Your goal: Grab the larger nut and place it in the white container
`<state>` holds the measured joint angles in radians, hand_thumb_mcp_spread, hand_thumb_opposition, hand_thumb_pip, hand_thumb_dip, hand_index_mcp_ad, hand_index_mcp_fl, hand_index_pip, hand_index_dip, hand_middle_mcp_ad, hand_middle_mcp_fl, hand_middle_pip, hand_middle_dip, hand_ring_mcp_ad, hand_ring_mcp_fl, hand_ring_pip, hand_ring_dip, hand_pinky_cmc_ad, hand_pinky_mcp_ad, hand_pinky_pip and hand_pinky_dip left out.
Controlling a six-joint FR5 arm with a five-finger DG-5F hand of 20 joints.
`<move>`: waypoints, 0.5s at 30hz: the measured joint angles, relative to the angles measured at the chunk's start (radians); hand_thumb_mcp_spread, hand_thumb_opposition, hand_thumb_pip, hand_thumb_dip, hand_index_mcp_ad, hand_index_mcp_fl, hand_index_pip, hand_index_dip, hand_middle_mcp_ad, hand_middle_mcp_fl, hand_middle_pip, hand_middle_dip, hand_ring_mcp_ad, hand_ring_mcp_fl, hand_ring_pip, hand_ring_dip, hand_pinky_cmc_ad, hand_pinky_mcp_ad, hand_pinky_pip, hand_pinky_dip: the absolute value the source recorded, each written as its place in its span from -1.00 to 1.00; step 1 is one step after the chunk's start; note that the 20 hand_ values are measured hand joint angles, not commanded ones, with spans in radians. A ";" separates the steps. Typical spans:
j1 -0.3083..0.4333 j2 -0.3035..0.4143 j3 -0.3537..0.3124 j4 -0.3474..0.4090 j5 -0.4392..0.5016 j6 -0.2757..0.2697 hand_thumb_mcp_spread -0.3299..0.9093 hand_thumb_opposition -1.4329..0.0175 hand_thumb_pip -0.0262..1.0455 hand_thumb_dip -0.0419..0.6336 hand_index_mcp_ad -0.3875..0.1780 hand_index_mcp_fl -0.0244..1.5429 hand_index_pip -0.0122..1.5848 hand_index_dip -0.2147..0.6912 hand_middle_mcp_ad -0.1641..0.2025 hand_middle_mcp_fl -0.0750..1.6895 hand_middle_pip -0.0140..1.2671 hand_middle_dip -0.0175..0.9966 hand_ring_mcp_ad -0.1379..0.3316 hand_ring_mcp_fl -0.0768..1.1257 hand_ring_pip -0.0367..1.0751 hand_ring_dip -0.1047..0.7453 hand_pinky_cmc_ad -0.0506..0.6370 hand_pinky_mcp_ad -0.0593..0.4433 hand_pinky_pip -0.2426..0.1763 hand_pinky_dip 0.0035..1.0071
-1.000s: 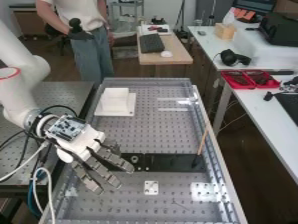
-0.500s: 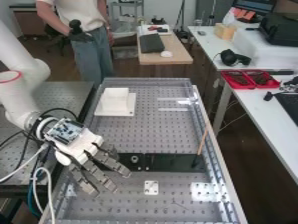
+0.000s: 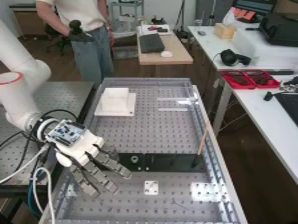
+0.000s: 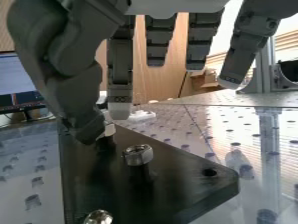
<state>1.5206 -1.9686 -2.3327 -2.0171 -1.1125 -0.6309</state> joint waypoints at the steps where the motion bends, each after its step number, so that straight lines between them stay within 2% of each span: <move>1: 0.000 0.000 0.000 0.001 -0.001 0.000 0.06 -0.21 0.53 -0.31 -0.22 -0.82 0.97 -0.40 -0.04 -0.91 -0.79 -0.57 0.25 -0.87 -0.49 -0.57 0.07 0.48 -0.43 0.50; 15: 0.001 0.009 -0.004 -0.014 -0.016 0.005 0.08 -0.21 0.51 -0.27 -0.22 -0.80 0.97 -0.36 -0.04 -0.91 -0.79 -0.57 0.25 -0.87 -0.49 -0.57 0.07 0.47 -0.43 0.51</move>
<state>1.5213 -1.9596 -2.3363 -2.0310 -1.1290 -0.6259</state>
